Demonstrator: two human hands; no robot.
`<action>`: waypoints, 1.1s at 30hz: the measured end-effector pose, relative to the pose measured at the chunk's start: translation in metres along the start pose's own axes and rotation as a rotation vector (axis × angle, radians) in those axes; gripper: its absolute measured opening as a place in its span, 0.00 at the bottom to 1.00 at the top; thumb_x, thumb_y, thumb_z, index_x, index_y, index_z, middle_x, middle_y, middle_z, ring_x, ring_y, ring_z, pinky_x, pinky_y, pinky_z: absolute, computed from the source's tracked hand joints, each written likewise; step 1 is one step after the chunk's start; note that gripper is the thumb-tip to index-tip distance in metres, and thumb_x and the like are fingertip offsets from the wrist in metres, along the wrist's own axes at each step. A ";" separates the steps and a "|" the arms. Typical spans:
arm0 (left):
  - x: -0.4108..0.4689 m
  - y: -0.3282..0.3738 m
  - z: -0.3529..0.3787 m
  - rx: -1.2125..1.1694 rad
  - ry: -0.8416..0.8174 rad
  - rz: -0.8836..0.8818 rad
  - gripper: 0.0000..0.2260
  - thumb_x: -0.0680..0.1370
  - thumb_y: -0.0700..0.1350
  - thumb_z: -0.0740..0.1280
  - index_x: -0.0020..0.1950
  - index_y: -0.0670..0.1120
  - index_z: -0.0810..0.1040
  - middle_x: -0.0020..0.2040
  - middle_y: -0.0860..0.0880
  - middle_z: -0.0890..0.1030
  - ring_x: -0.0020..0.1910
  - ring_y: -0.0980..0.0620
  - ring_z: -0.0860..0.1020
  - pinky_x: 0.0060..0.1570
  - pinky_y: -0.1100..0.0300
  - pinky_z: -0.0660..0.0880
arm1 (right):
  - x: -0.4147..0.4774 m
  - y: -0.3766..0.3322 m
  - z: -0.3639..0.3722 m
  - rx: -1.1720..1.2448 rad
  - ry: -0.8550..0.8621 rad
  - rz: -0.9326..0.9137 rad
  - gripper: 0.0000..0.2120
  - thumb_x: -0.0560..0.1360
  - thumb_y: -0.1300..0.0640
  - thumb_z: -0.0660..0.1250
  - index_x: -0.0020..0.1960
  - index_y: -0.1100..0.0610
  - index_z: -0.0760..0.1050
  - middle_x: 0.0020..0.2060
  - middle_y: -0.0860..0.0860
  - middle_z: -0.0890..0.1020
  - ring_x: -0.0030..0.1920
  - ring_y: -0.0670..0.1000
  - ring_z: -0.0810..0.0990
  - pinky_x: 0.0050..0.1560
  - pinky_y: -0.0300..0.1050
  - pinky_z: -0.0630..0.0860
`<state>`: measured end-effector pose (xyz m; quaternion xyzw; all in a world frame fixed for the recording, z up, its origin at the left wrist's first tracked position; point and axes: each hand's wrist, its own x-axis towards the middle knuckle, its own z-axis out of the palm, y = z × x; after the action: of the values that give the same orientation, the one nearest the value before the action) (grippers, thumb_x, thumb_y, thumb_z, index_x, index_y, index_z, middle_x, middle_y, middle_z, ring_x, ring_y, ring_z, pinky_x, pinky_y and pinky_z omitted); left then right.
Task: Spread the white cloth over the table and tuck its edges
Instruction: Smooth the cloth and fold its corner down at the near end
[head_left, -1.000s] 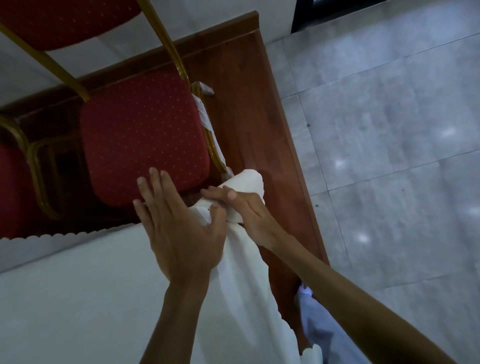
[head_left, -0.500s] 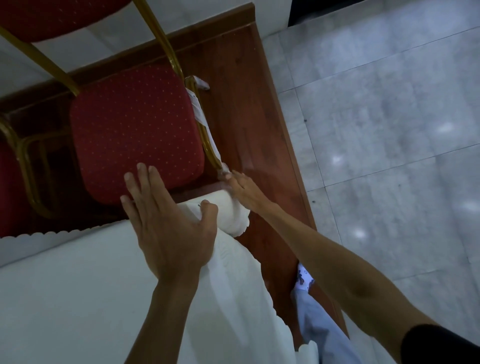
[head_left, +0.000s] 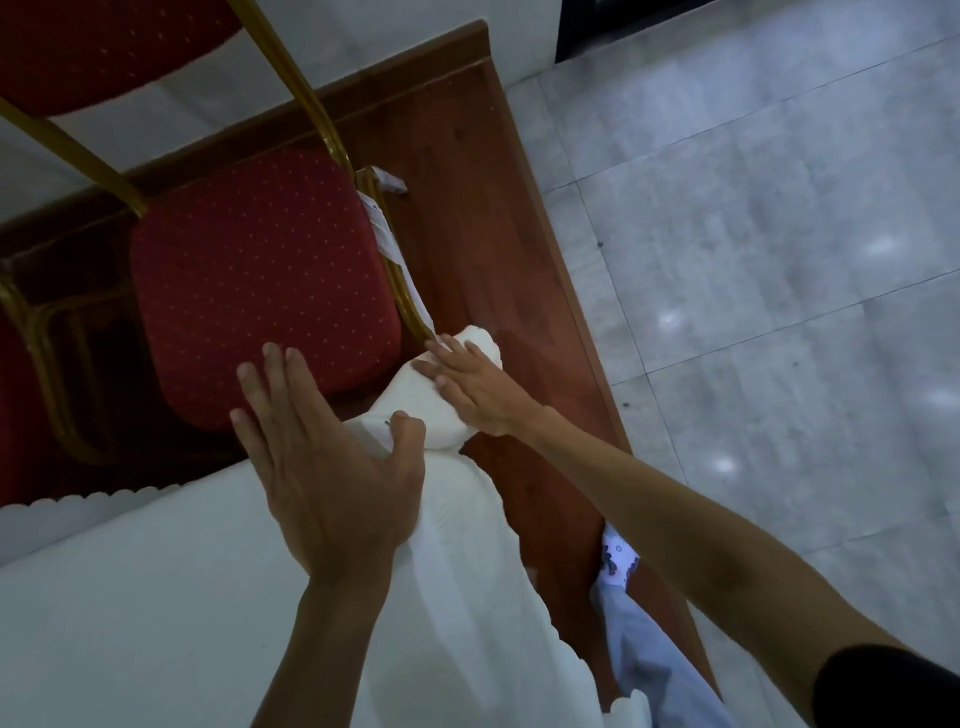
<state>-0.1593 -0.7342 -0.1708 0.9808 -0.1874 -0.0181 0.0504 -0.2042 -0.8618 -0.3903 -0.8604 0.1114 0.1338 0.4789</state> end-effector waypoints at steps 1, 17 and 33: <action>0.000 0.000 0.000 -0.010 -0.001 -0.002 0.42 0.71 0.57 0.64 0.80 0.39 0.56 0.81 0.42 0.58 0.82 0.43 0.52 0.80 0.43 0.50 | 0.003 0.016 0.007 -0.030 -0.035 0.086 0.28 0.85 0.46 0.41 0.81 0.50 0.61 0.82 0.56 0.58 0.83 0.56 0.49 0.82 0.57 0.43; 0.002 -0.001 0.000 -0.017 -0.010 0.002 0.42 0.71 0.57 0.65 0.80 0.39 0.56 0.81 0.42 0.58 0.82 0.44 0.52 0.80 0.44 0.49 | 0.015 -0.034 0.006 0.290 -0.145 -0.039 0.32 0.83 0.38 0.38 0.79 0.45 0.65 0.81 0.54 0.61 0.83 0.54 0.49 0.82 0.61 0.41; 0.001 -0.005 0.002 -0.035 0.018 0.024 0.41 0.73 0.57 0.64 0.80 0.38 0.56 0.81 0.40 0.58 0.81 0.42 0.52 0.80 0.44 0.49 | -0.110 -0.122 0.012 0.586 0.254 0.048 0.25 0.86 0.48 0.45 0.82 0.45 0.46 0.83 0.42 0.46 0.82 0.41 0.40 0.81 0.46 0.35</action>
<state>-0.1571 -0.7300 -0.1732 0.9776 -0.1985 -0.0121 0.0694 -0.2701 -0.7810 -0.2623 -0.6929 0.2242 -0.0011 0.6853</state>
